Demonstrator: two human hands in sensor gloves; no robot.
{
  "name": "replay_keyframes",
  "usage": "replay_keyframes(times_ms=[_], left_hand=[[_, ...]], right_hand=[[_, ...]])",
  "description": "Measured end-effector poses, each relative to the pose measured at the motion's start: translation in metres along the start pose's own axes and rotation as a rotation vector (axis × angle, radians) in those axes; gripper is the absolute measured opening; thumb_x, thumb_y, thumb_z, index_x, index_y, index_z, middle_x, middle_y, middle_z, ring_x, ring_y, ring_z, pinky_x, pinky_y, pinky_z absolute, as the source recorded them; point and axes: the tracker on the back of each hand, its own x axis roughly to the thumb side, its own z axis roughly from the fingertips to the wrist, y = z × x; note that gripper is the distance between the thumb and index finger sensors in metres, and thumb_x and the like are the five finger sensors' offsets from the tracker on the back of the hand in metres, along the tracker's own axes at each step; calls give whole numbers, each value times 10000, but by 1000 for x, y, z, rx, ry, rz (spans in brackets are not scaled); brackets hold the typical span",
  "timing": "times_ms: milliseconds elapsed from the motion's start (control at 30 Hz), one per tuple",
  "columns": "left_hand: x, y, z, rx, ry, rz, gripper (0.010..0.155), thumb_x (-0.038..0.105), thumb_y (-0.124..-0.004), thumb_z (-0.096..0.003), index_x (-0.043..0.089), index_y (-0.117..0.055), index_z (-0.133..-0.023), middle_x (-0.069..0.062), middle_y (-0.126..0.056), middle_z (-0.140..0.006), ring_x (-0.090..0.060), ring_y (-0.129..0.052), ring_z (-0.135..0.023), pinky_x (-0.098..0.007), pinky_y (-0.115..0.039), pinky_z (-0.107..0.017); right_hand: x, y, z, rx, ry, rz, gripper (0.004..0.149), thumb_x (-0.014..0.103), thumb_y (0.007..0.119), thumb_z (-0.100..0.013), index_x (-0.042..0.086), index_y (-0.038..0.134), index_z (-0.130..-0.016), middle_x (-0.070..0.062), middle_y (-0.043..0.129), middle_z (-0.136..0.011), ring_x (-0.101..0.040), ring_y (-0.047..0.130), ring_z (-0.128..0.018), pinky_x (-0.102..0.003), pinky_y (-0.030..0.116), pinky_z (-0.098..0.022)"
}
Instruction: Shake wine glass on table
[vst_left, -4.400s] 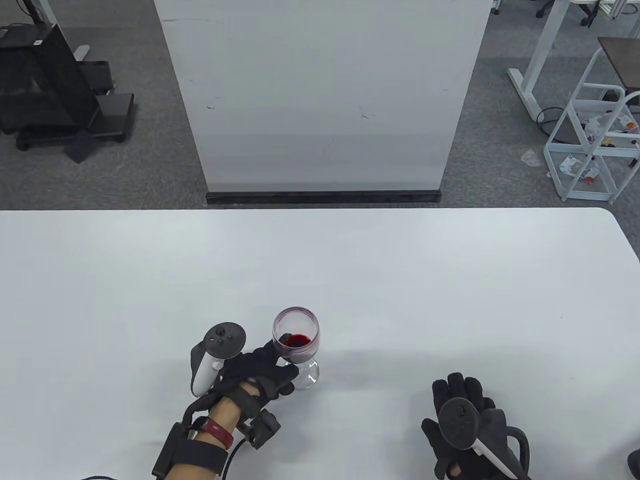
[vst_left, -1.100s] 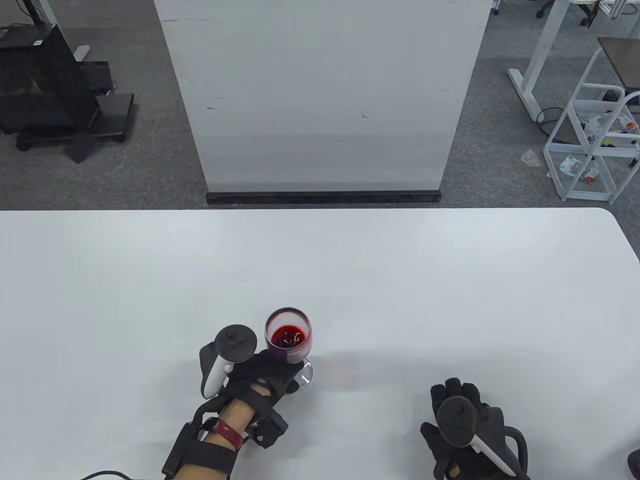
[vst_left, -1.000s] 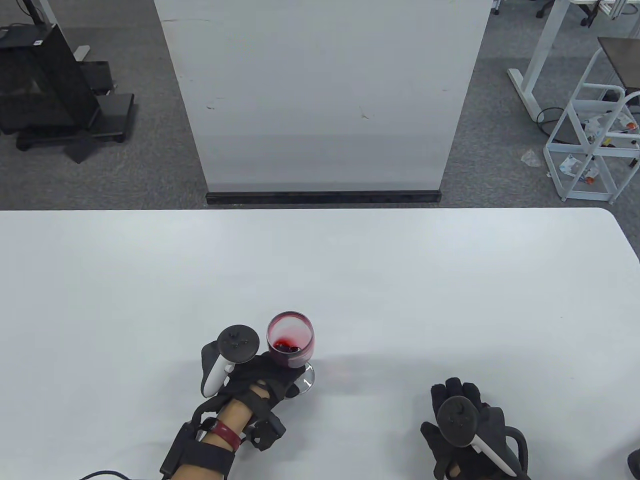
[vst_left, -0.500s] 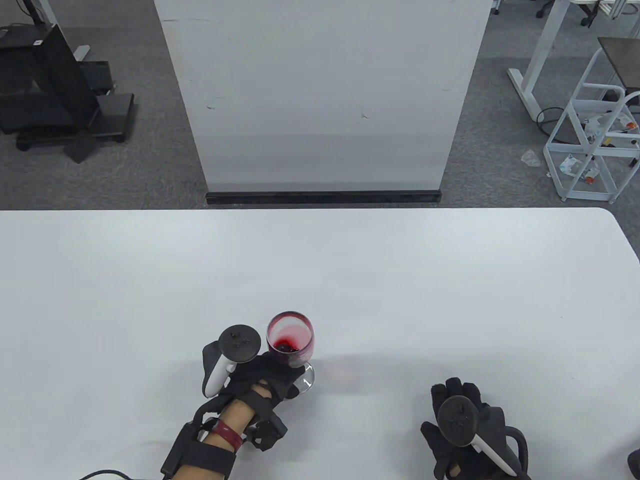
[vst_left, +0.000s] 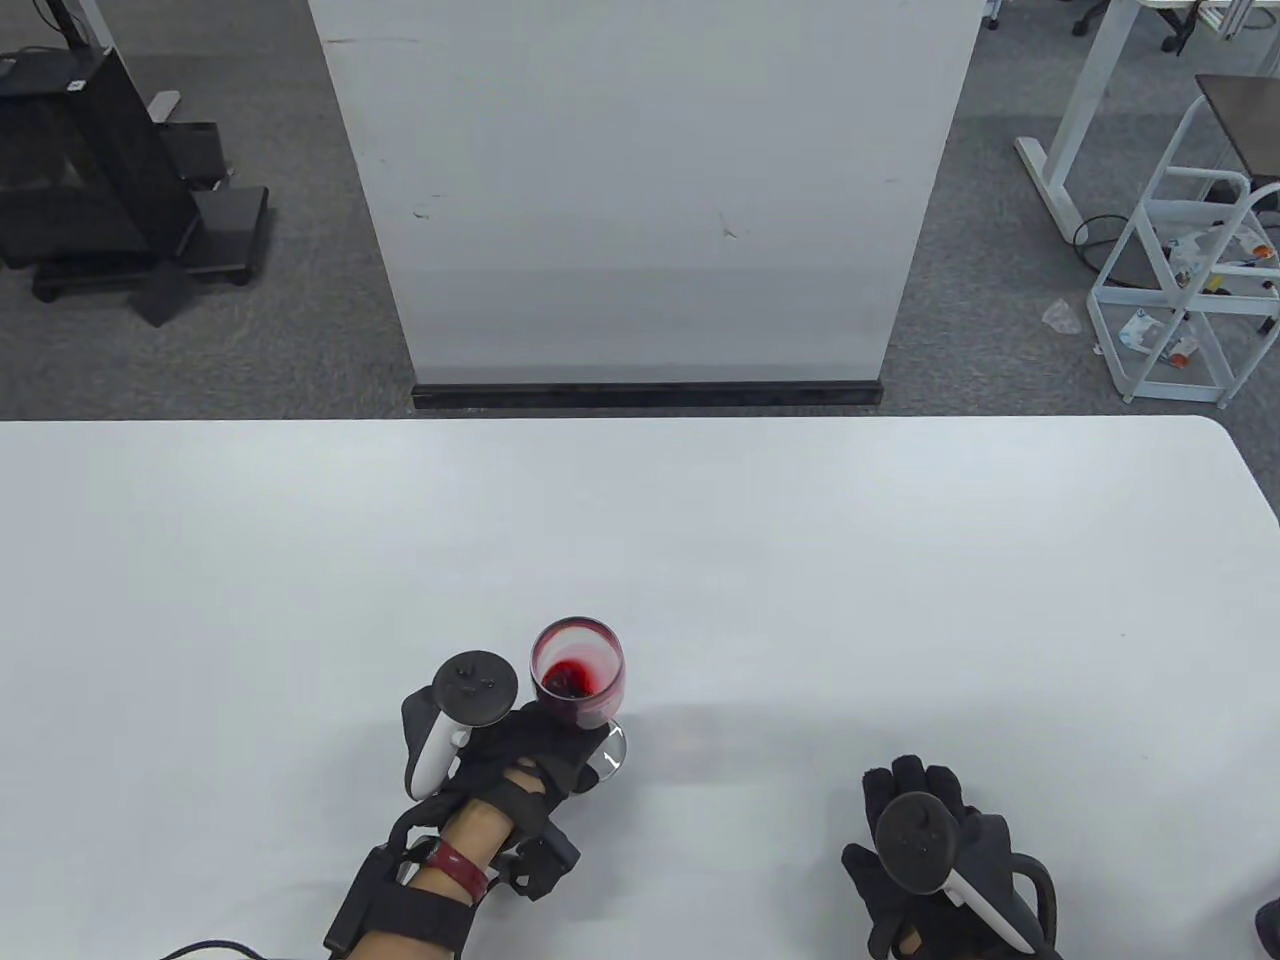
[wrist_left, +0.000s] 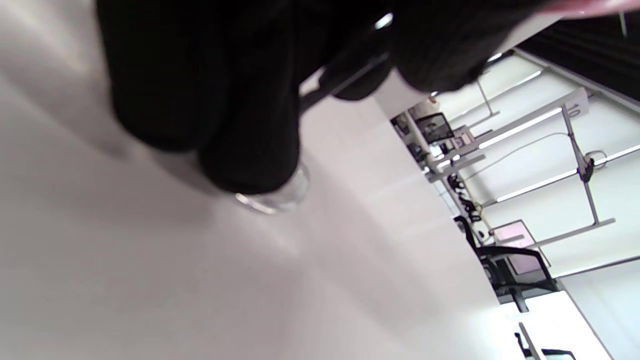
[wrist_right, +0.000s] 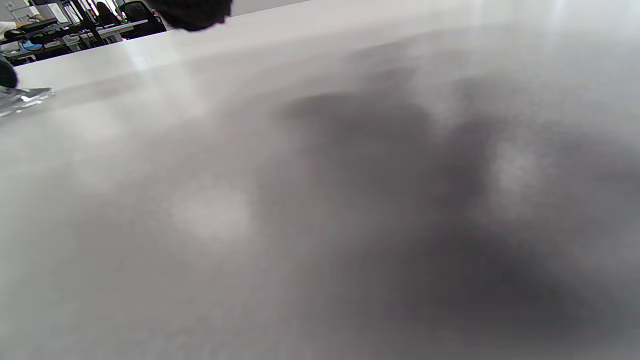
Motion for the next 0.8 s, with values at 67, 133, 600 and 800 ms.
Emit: replay_keyframes(times_ms=[67, 133, 600, 800], left_hand=[[-1, 1, 1, 65, 18, 15, 519, 481, -761, -482, 262, -658, -941, -84, -713, -989, -255, -1044, -609, -348, -899, -425], [0, 0, 1, 77, 11, -1, 518, 480, -753, -479, 262, -662, -940, -88, -718, -986, -252, -1050, -600, -345, -904, -418], [-2, 0, 1, 87, 8, 23, 526, 481, -746, -481, 255, -646, -945, -98, -702, -990, -252, -1044, -607, -346, -897, -431], [-4, 1, 1, 99, 12, 38, 535, 491, -744, -482, 255, -637, -950, -100, -694, -994, -254, -1039, -617, -346, -894, -439]], right_hand=[[0, 0, 0, -1, 2, 3, 744, 521, 652, -497, 252, 248, -1060, -37, 125, -1150, -359, 112, -1052, -591, 296, -765], [0, 0, 0, -1, 0, 4, 742, 521, 651, -498, 252, 247, -1060, -36, 125, -1150, -360, 111, -1052, -590, 296, -765], [0, 0, 1, -8, 3, 5, 743, 522, 651, -498, 253, 247, -1060, -37, 124, -1150, -359, 111, -1052, -592, 294, -765], [0, 0, 1, -5, 7, 8, 744, 521, 652, -498, 252, 246, -1060, -37, 124, -1150, -360, 110, -1051, -592, 295, -765]])
